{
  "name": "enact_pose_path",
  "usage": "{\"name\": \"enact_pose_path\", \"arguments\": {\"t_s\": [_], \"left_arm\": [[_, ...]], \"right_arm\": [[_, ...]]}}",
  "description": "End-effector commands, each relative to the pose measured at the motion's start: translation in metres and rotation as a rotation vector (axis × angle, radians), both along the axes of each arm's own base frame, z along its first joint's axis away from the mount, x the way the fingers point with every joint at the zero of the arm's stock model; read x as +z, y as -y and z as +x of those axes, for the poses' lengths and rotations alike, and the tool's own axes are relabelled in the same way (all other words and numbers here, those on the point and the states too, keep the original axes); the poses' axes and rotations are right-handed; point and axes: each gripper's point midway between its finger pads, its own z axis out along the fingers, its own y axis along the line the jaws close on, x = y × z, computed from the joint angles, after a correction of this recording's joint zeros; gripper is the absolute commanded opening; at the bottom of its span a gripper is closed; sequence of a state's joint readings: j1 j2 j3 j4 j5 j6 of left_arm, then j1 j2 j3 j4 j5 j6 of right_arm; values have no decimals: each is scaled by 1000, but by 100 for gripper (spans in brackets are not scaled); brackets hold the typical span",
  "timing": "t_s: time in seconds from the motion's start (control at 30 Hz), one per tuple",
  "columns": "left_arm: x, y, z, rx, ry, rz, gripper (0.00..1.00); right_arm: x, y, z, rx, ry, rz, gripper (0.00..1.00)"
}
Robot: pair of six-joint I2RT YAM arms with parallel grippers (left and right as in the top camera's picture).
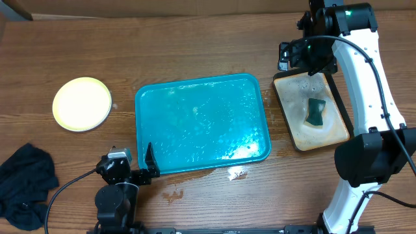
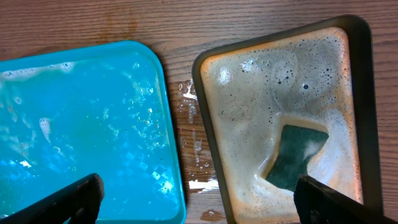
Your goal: Clean dirty plates on tray and stack at the side
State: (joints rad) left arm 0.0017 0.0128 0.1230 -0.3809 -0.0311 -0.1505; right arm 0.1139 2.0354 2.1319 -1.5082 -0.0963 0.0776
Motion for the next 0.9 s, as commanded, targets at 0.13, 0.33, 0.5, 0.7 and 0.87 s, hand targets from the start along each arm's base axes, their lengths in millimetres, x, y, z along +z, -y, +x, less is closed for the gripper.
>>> {"name": "enact_pose_path", "arguments": {"t_s": [0.13, 0.33, 0.5, 0.7, 0.87], "left_arm": [[-2, -2, 0, 8, 3, -3, 100], [-2, -2, 0, 8, 3, -3, 100], [-2, -2, 0, 8, 3, -3, 100], [-2, -2, 0, 8, 3, -3, 100], [-2, -2, 0, 8, 3, -3, 100]], "right_arm": [[49, 5, 13, -4, 194, -21, 100], [126, 2, 43, -11, 528, 17, 100], [208, 14, 36, -57, 797, -6, 100], [284, 38, -3, -149, 1039, -62, 100], [317, 52, -44, -209, 1208, -72, 100]]}}
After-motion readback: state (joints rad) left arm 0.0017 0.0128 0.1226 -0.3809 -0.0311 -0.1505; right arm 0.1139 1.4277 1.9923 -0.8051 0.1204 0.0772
